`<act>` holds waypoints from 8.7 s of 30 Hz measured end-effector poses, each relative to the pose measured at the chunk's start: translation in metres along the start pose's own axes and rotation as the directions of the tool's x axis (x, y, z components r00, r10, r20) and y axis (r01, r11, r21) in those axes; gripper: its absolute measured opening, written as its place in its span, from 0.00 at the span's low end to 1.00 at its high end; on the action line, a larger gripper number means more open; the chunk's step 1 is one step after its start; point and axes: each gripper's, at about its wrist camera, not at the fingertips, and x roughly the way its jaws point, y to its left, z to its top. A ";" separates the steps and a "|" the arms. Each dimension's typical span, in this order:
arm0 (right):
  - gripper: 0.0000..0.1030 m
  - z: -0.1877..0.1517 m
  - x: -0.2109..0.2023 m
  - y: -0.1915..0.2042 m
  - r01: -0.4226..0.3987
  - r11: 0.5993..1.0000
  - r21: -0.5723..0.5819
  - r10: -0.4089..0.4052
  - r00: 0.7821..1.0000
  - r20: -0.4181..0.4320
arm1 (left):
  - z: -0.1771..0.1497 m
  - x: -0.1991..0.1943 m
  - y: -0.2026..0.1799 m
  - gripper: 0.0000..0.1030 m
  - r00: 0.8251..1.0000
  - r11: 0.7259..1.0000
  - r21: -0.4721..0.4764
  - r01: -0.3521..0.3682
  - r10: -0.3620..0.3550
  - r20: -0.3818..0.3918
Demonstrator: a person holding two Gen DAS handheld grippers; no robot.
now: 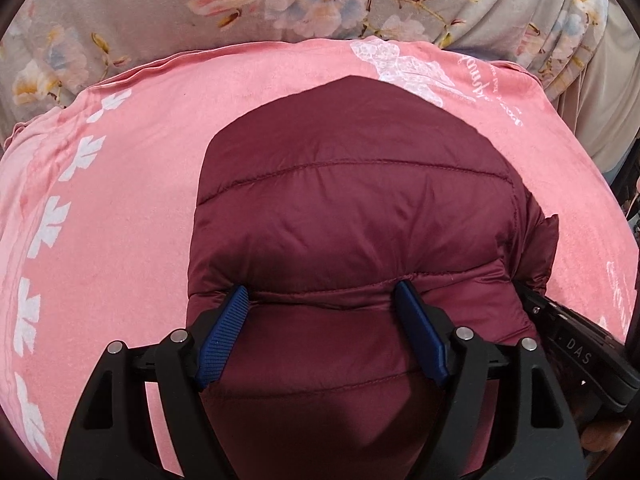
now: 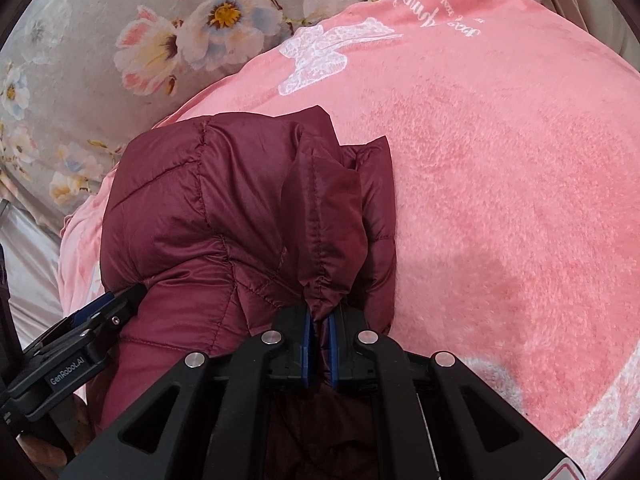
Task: Fold large clothes
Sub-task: 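Grasp the folded jacket bundle with both tools and press it together, then grip the bundle edge with the right tool while the left tool pinches the jacket body, then lift the gripped bundle with both tools and fold it over onto itself, then lower the folded bundle onto the blanket and press it flat with both tools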
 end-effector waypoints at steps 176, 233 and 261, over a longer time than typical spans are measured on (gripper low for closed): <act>0.14 0.101 -0.064 0.308 -0.258 0.866 -0.428 0.401 0.870 0.286 | 0.104 -0.174 0.241 0.36 0.803 0.978 0.128 0.163 -0.207 0.559; 0.20 0.032 0.045 0.232 -0.032 0.943 -0.330 0.062 0.995 0.083 | 0.039 -0.028 0.264 0.72 0.979 0.983 -0.163 -0.079 0.107 0.173; 0.09 -0.014 0.099 0.233 0.071 0.902 -0.425 -0.069 0.997 0.022 | 0.007 0.007 0.232 0.82 0.980 0.953 -0.245 -0.178 0.193 0.039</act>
